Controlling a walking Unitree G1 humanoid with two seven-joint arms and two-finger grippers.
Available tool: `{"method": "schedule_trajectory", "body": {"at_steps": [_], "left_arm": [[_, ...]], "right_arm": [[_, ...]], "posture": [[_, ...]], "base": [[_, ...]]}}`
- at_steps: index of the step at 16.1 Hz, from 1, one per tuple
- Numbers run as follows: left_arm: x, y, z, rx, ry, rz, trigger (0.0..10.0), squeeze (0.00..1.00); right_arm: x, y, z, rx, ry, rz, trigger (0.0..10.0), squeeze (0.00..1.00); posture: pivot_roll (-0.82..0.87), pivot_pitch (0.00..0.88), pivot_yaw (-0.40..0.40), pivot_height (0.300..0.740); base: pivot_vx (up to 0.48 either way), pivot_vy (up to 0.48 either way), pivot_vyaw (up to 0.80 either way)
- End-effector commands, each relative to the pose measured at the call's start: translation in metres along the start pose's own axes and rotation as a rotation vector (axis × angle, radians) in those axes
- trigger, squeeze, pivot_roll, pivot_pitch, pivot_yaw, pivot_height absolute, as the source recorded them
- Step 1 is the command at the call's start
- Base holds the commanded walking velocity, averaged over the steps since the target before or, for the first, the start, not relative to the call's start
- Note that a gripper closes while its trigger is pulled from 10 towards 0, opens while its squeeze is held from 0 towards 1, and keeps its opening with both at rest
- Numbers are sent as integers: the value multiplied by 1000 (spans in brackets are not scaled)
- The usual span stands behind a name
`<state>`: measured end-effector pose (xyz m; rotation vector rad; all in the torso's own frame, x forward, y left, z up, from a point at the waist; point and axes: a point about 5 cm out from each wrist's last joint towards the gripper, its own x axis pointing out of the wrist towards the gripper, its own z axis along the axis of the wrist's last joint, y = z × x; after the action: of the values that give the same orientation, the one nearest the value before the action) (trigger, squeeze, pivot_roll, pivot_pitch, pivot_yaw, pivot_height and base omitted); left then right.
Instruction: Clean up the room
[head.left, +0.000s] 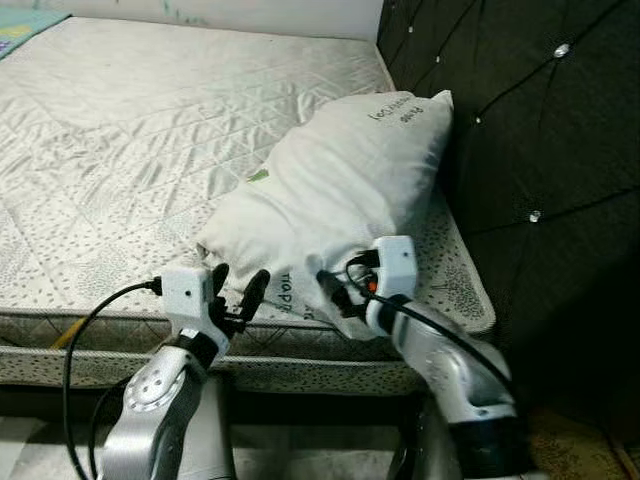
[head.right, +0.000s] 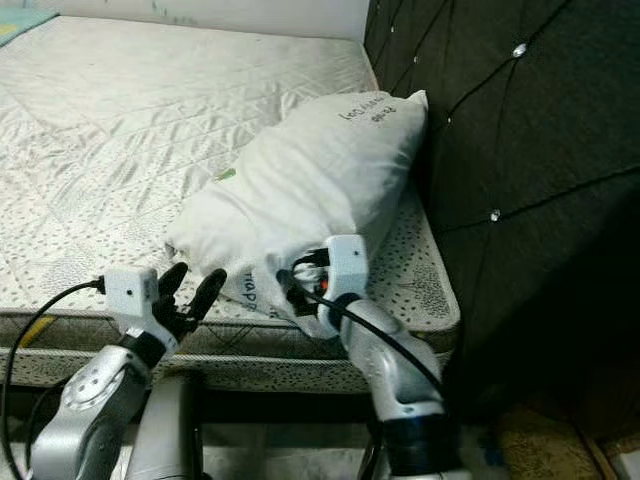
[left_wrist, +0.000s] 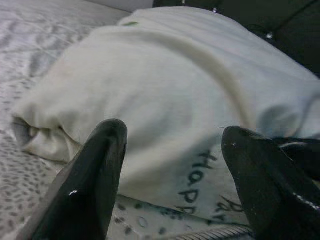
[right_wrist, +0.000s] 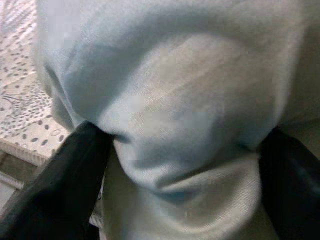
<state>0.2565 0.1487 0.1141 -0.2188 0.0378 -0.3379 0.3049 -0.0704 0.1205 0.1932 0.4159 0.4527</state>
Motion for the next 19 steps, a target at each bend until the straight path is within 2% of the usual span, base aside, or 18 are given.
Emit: {"method": "schedule_trajectory", "body": {"at_steps": [1,3,6,9,16,19], "left_arm": [[-2,-3,3,-5,-2,-34,10000,0],[-6,-2,3,-1,7,-34,10000,0],[-5,-4,4,-5,17,-46,10000,0],[-4,-10,2,1,37,-105,10000,0],[-4,-7,3,12,40,-93,10000,0],[-2,-8,2,12,38,-91,10000,0]], "right_arm": [[7,11,-6,-13,33,30,0,0],[12,13,-7,-25,30,26,0,0],[16,2,-12,-49,46,-45,0,0],[16,-7,-15,-60,41,-87,0,0],[21,-25,-10,-123,6,-149,0,0],[22,-37,-2,-127,-30,-187,0,0]], "posture": [[58,65,-93,480],[73,65,-95,480],[72,55,-88,480],[71,46,-84,480],[77,33,-85,480],[77,29,-85,480]], "base": [[0,0,0],[0,0,0],[0,0,0],[0,0,0],[0,0,0],[0,0,0]]}}
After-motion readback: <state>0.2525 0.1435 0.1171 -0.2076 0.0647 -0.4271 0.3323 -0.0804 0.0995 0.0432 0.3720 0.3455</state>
